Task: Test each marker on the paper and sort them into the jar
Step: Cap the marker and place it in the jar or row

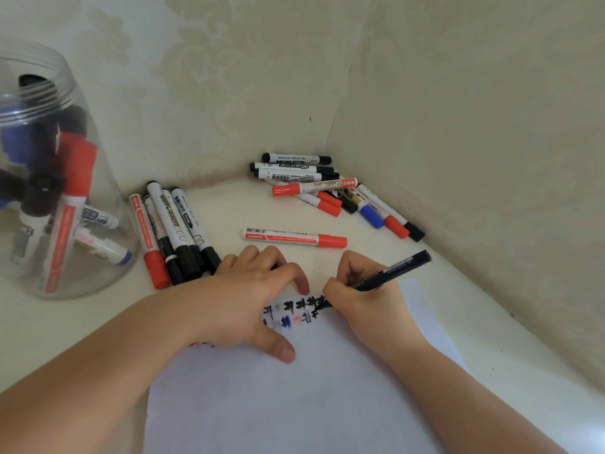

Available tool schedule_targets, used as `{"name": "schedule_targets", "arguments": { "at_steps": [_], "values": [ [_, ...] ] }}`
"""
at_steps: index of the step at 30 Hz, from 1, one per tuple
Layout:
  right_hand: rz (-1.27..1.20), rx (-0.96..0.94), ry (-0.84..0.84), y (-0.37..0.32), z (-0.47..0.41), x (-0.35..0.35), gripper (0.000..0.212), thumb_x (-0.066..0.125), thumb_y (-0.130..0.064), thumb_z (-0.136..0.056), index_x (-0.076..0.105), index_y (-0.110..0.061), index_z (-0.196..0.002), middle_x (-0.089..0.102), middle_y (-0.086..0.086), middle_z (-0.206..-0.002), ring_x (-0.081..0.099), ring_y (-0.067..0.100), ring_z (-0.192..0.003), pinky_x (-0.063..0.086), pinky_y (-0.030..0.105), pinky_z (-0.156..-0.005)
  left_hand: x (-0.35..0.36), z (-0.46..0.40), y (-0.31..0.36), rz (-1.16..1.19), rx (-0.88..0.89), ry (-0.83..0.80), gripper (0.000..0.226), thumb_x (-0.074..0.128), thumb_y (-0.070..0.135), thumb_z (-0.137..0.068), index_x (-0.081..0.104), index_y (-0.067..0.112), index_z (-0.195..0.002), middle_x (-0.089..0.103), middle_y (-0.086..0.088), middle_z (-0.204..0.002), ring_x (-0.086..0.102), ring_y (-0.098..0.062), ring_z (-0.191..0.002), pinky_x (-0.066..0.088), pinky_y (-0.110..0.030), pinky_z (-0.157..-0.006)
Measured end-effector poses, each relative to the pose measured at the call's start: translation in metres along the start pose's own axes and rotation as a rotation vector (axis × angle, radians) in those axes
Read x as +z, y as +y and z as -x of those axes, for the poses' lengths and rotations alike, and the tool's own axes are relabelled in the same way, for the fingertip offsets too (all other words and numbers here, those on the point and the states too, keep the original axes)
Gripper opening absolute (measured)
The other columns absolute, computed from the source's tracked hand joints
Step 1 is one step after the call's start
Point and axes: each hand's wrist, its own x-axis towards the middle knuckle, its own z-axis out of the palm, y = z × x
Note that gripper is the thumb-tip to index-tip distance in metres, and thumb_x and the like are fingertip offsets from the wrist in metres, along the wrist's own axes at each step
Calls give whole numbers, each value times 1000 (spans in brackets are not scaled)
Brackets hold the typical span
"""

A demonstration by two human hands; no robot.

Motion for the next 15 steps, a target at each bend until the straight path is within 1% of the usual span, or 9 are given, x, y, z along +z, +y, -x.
{"name": "schedule_targets", "arguments": {
  "at_steps": [3,5,7,9,10,11,12,13,15],
  "values": [
    [-5,28,-34,-1,0,-1,30,58,-3,-69,33,-10,-55,31,0,-51,29,9,-49,27,20,-45,1,-1,-1,-3,6,11,68,67,66,-59,28,50,-113,27,18,-110,22,-7,-101,22,-26,-84],
    [-134,76,-9,-1,-2,-5,31,59,-5,-72,37,-15,-52,36,-3,-45,31,10,-45,28,18,-44,1,-1,-2,-2,4,17,71,67,66,-59,27,50,-114,26,18,-111,22,-7,-103,24,-27,-87],
    [-323,101,27,-1,-5,-11,37,60,-4,-80,45,-21,-52,45,-7,-43,34,9,-43,29,18,-43,1,0,-2,13,8,28,79,68,66,-57,20,50,-118,25,19,-111,22,-6,-106,26,-29,-93],
    [-417,72,40,-4,-6,-14,32,65,-7,-82,51,-20,-56,54,-2,-48,36,10,-44,28,24,-45,0,3,0,76,33,72,88,70,65,-55,10,54,-119,22,23,-109,20,0,-105,26,-23,-90],
    [-428,48,32,-7,-6,-15,27,69,-10,-79,54,-17,-59,57,1,-52,39,10,-45,29,27,-46,-1,4,3,143,45,108,89,70,64,-57,6,58,-118,23,26,-109,20,6,-105,25,-18,-87],
    [-436,21,9,-10,-5,-16,23,72,-13,-75,56,-15,-60,59,1,-53,41,9,-45,30,26,-46,-2,5,5,235,53,151,85,69,61,-61,4,61,-116,24,30,-110,19,12,-107,26,-16,-87],
    [-445,-5,-29,-12,-4,-17,20,74,-15,-70,57,-15,-59,59,-1,-52,44,8,-44,33,22,-45,-2,5,7,335,59,200,77,67,55,-70,5,62,-116,26,35,-112,19,17,-110,29,-17,-88],
    [-459,-26,-76,-14,-3,-18,18,74,-15,-68,59,-18,-59,58,-3,-51,45,5,-43,36,17,-45,-2,5,8,427,60,246,68,62,44,-80,8,61,-117,28,37,-113,23,16,-113,32,-18,-89],
    [-484,-45,-155,-17,-1,-18,17,77,-16,-65,63,-22,-59,56,-5,-49,46,4,-42,38,14,-43,-3,6,9,535,55,317,60,49,19,-91,12,57,-119,35,38,-114,32,14,-113,41,-17,-84]
  ]
}}
